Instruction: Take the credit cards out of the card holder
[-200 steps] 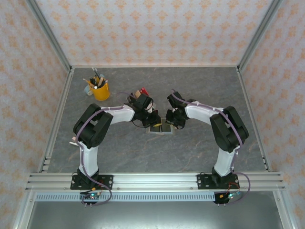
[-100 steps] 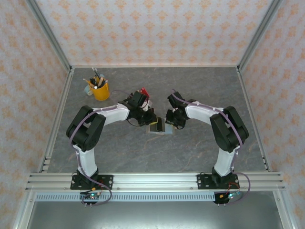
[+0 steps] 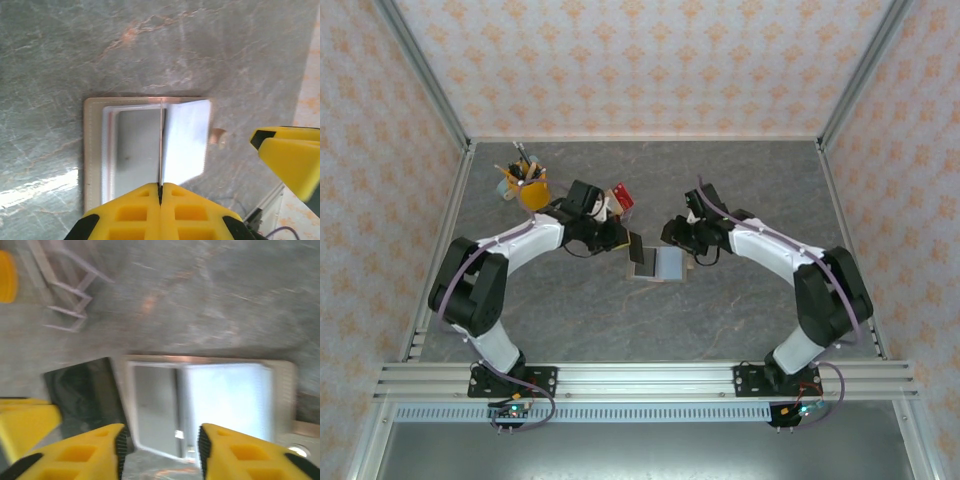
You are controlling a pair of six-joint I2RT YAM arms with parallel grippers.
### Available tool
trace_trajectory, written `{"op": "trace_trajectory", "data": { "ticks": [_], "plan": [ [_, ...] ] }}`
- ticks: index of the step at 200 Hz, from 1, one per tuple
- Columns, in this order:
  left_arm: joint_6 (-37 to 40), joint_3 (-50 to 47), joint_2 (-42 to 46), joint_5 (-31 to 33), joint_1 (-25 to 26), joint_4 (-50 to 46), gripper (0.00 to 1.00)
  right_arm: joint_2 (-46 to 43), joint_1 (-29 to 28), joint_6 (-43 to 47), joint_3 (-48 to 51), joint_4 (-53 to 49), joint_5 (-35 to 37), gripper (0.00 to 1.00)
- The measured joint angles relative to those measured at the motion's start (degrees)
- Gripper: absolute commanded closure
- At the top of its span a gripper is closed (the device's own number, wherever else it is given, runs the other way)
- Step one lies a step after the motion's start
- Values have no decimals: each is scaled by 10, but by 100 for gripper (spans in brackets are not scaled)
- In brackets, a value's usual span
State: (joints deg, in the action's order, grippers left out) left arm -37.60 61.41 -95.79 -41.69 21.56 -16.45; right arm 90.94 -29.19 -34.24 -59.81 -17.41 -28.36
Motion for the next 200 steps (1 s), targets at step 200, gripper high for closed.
{"op": "trace_trajectory", "data": {
  "ticks": [200],
  "plan": [
    [-170,-57,92,-61,-41,174,100,22,7,-358,123,498,-211,67]
  ]
}}
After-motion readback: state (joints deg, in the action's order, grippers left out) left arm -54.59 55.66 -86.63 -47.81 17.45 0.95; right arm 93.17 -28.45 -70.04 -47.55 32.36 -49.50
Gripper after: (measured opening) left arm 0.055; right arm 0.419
